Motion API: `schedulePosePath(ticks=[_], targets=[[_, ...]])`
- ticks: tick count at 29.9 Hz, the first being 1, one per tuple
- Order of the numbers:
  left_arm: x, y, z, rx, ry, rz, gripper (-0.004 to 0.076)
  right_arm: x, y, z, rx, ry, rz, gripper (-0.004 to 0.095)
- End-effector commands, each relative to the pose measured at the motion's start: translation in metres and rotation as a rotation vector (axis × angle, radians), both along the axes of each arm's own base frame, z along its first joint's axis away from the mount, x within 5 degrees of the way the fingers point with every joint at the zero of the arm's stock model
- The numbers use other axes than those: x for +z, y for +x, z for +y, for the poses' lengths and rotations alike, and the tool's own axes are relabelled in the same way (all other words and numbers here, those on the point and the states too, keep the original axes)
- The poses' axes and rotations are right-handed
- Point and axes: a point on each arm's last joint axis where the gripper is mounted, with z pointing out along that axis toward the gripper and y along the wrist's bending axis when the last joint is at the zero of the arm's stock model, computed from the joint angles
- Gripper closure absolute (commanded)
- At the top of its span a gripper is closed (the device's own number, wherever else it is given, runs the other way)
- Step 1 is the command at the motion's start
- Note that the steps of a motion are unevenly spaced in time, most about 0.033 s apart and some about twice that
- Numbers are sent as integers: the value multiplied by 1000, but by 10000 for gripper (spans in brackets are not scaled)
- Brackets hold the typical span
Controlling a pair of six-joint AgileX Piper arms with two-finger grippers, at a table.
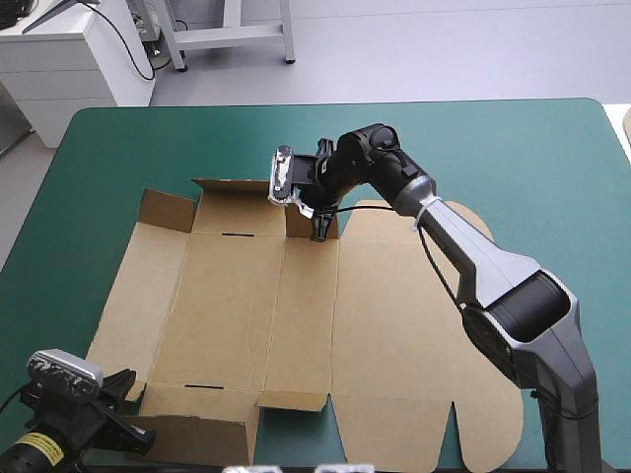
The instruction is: Fold the box
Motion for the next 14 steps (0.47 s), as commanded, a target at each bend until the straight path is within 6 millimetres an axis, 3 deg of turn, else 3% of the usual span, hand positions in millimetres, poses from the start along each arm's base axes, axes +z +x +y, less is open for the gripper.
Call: schedulePosePath(ticks=[1,6,14], targets=[[12,3,-2,-3,-35,-66,731,57,-13,-15,-74,88,-126,805],[12,3,-2,-3,-35,-66,731,73,-13,-34,-192,97,-142,925],[11,3,-2,-3,-34,-64,731,81,-1,-85,-453,113,-42,927]])
